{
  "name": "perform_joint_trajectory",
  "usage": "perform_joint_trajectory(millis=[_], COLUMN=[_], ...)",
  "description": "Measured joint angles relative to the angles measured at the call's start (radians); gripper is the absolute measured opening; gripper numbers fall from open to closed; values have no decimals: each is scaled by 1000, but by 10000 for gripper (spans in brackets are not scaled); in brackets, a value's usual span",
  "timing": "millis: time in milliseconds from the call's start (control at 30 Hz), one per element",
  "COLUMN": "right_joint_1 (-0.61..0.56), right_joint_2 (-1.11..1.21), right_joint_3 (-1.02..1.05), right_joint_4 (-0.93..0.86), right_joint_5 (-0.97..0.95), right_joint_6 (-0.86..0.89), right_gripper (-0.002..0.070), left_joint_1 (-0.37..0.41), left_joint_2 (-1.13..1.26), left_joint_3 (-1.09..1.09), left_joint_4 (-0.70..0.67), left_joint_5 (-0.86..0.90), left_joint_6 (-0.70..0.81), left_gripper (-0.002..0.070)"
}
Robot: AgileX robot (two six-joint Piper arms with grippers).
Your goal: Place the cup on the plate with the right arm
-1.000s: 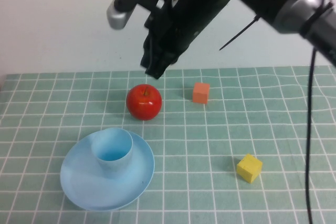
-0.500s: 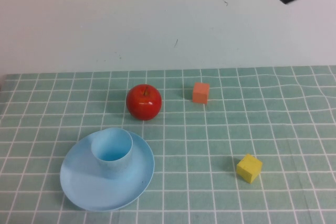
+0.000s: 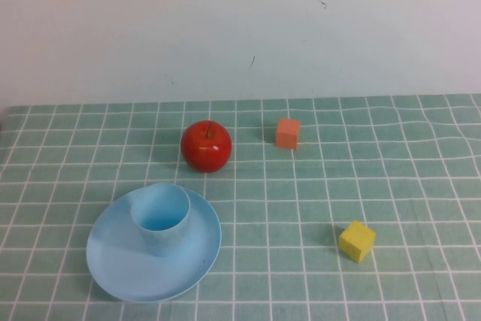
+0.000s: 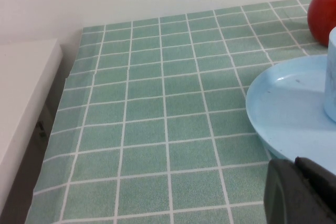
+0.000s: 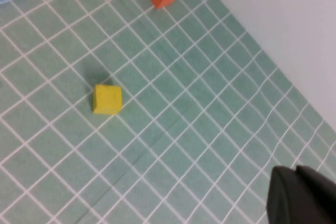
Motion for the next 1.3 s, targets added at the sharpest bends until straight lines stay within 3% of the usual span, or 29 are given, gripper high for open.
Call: perform_joint_trajectory(millis=[200,500,667,900,1300], right_joint_1=[0,0,0,0,0], right_joint_2=[-284,-680,-764,-771,-771], right_joint_3=[284,798,975,1106,1118], right_joint_4=[-6,-8,-10,-10,-12], right_joint_5=[-40,-471,-583,-603,-611], right_joint_6=[139,350,433,449,456], right_gripper=[-3,-3,-3,-3,-3], left_joint_1=[0,0,0,0,0], left_joint_2=[0,0,0,0,0], left_joint_3=[0,0,0,0,0], left_joint_4=[0,0,0,0,0], left_joint_5=[0,0,0,0,0], left_joint_6=[0,0,0,0,0], left_gripper=[-3,-3,-3,-3,-3])
